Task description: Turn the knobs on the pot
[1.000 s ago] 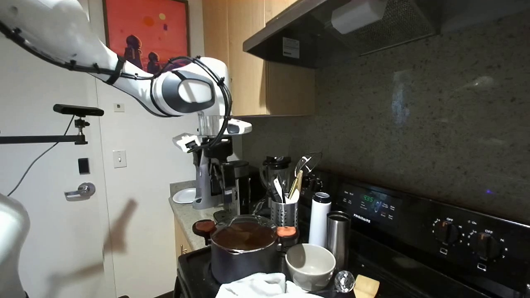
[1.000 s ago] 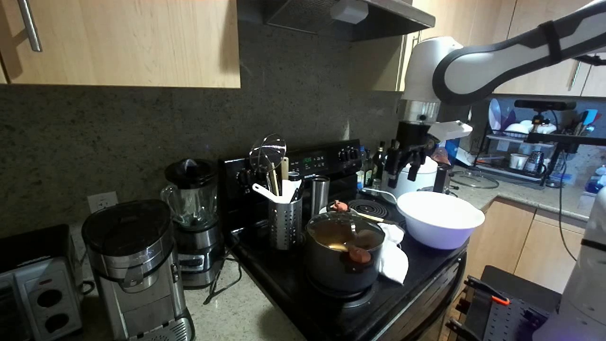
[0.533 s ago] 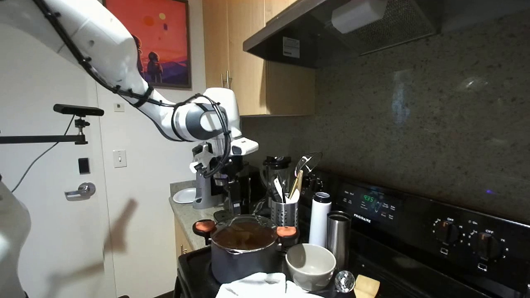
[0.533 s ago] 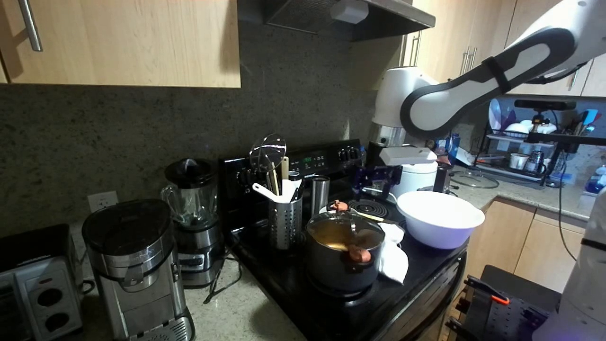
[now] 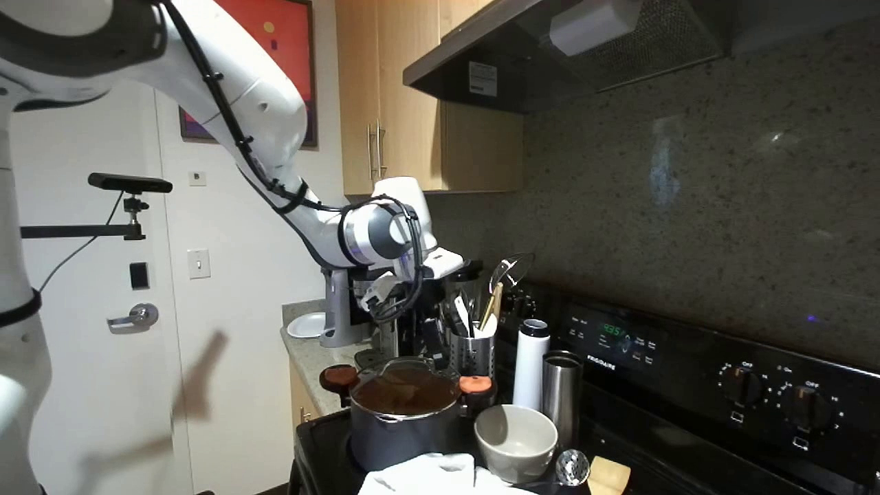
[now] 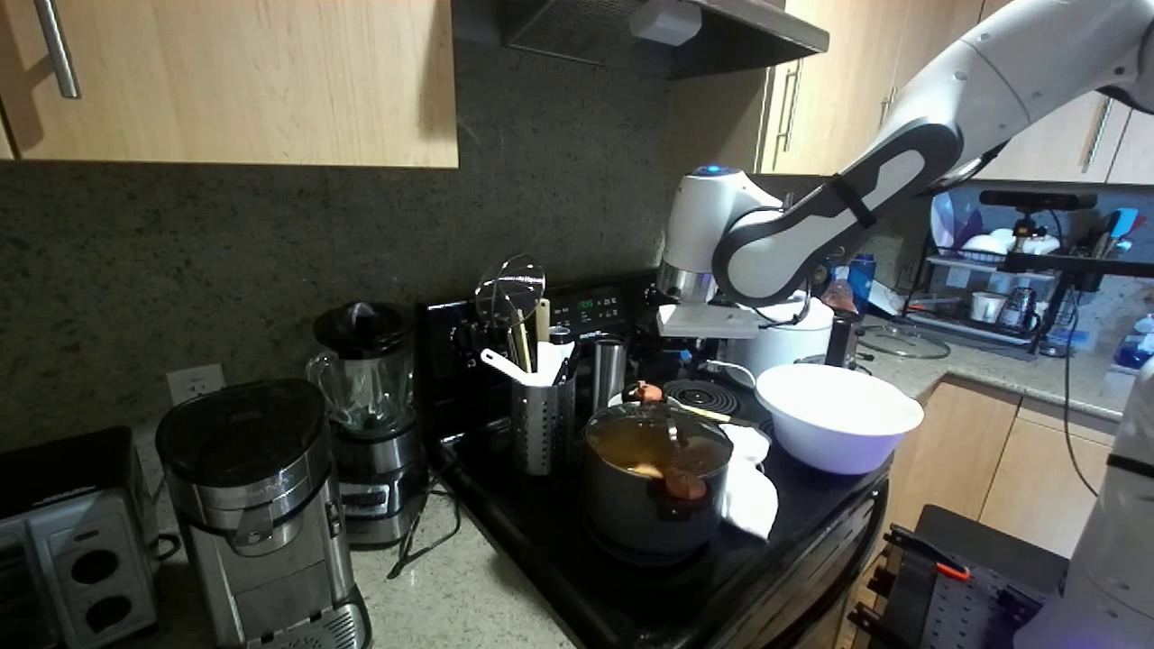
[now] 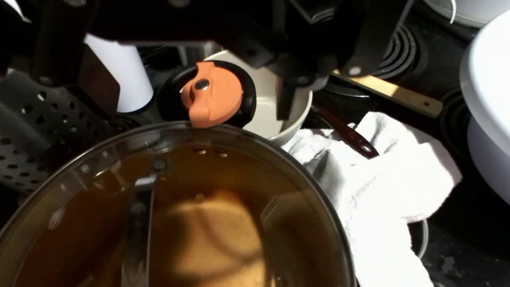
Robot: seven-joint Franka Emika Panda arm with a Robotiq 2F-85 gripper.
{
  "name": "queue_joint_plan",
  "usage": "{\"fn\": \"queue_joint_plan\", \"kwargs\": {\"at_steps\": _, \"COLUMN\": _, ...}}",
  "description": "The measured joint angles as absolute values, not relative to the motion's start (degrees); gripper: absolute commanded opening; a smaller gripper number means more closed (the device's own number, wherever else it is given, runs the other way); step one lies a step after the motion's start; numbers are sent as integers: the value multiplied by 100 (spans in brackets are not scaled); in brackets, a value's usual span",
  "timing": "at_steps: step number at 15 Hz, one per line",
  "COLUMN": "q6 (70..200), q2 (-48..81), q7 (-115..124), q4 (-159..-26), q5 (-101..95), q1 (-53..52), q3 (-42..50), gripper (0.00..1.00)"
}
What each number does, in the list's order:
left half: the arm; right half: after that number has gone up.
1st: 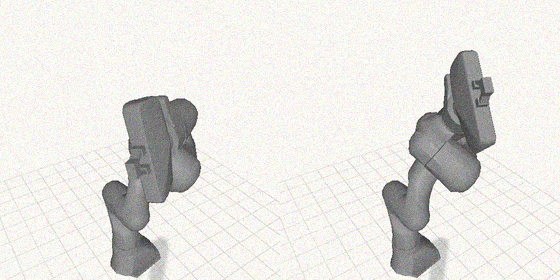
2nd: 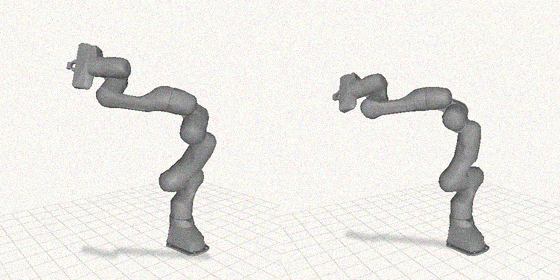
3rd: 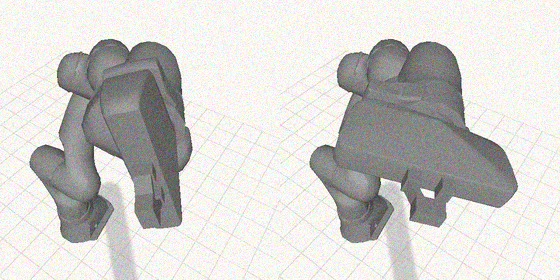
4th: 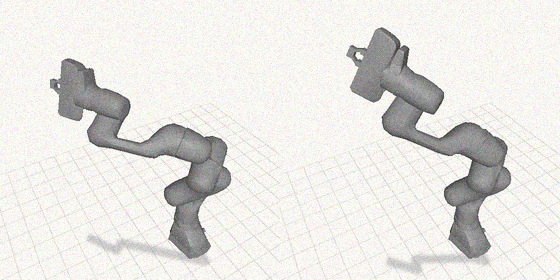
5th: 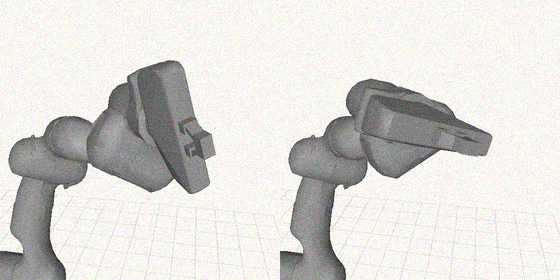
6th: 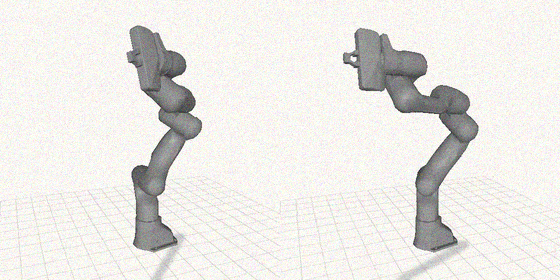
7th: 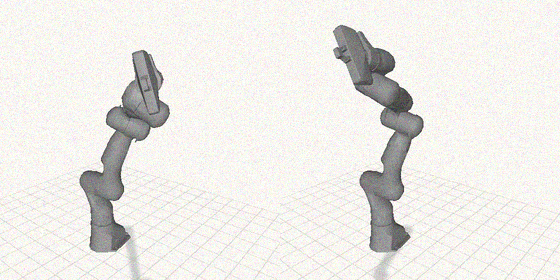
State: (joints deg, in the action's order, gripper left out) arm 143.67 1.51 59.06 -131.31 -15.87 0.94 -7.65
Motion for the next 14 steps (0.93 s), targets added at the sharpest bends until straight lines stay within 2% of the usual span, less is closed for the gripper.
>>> {"fn": "queue_joint_plan", "kwargs": {"at_steps": 10, "q6": 14402, "q2": 1382, "q7": 6359, "q4": -12122, "q5": -1937, "q1": -404, "q3": -21, "gripper": 100}}
{"fn": "queue_joint_plan", "kwargs": {"at_steps": 11, "q6": 14402, "q2": 1452, "q7": 6359, "q4": -12058, "q5": -1936, "q1": -457, "q3": 21, "gripper": 75}}
{"fn": "queue_joint_plan", "kwargs": {"at_steps": 12, "q6": 14402, "q2": 1509, "q7": 6359, "q4": -11997, "q5": -1936, "q1": -508, "q3": 63, "gripper": 72}}
{"fn": "queue_joint_plan", "kwargs": {"at_steps": 14, "q6": 14402, "q2": 1591, "q7": 6359, "q4": -11885, "q5": -1936, "q1": -594, "q3": 141, "gripper": 56}}
